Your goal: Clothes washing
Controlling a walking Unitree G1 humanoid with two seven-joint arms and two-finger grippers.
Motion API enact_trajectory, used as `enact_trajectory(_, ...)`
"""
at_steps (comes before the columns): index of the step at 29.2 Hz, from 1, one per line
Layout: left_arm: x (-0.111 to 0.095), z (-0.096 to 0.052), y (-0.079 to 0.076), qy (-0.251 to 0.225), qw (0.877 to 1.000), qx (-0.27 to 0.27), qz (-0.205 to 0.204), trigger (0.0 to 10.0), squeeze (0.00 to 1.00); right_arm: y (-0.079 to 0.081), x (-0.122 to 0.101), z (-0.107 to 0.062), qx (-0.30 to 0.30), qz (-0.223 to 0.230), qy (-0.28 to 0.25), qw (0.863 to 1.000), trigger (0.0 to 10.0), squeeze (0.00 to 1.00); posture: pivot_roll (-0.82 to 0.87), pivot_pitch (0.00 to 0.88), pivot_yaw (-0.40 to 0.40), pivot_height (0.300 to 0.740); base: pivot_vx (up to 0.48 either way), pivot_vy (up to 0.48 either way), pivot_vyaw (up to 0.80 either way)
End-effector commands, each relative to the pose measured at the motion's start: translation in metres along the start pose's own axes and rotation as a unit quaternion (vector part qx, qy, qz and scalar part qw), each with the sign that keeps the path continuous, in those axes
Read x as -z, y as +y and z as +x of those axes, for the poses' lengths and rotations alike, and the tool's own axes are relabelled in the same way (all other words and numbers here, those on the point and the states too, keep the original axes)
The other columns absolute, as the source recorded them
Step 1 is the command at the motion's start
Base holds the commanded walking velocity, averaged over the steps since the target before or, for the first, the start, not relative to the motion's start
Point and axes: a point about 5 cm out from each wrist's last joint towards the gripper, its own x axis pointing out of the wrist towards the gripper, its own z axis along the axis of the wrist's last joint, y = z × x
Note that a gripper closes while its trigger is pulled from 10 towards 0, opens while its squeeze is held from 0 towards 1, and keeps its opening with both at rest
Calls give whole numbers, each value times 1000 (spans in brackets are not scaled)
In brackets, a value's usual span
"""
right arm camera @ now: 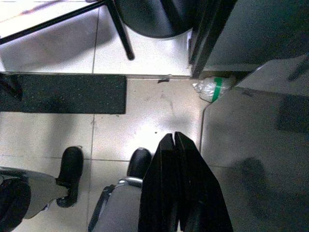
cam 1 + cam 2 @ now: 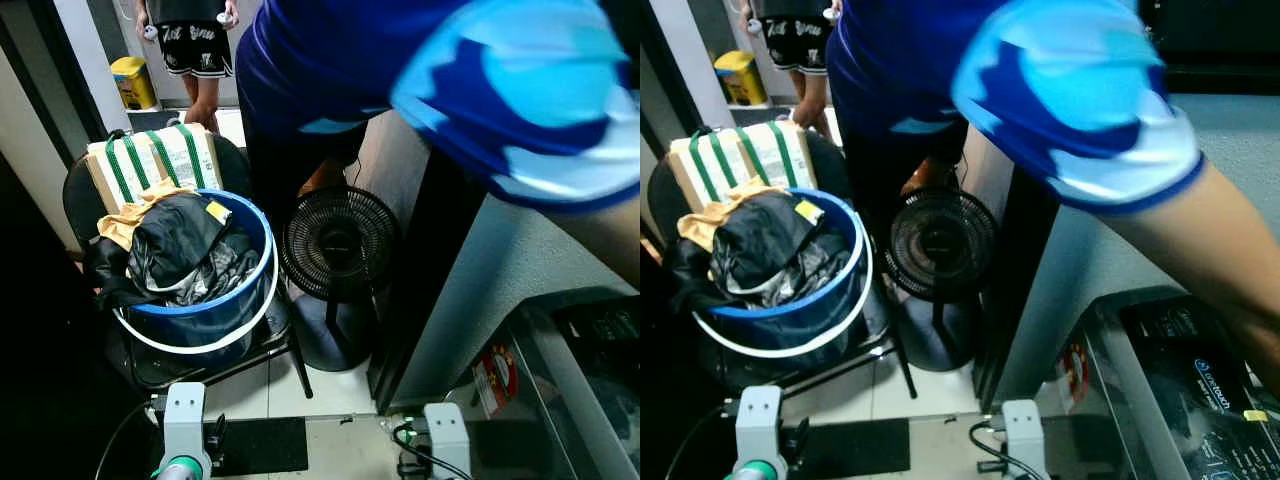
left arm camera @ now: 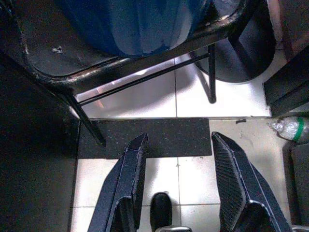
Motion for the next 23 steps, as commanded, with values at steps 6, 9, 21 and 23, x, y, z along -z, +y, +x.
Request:
enact_trajectory(6,7,-2,1,17,1000,-4,0,10000,0,-8,7,-3,2,-5,18,1000,10000,0,24,0,59,740,0,0,0)
enact_trajectory(9,7,-2,0,17,1000,-5,-1,10000,0,-9,7,-3,2,-6,19,1000,10000,0,22,0,57,740,0,0,0)
enact_trajectory(21,5,-3,2,4,1000,-11,-4,10000,0,-12,4,-2,-6,-24,22,999,10000,0,35,0,35,740,0,0,0)
enact_trajectory(23,5,-4,3,0,1000,-12,1,10000,0,-11,3,-1,-5,-23,21,1000,10000,0,43,0,45,740,0,0,0)
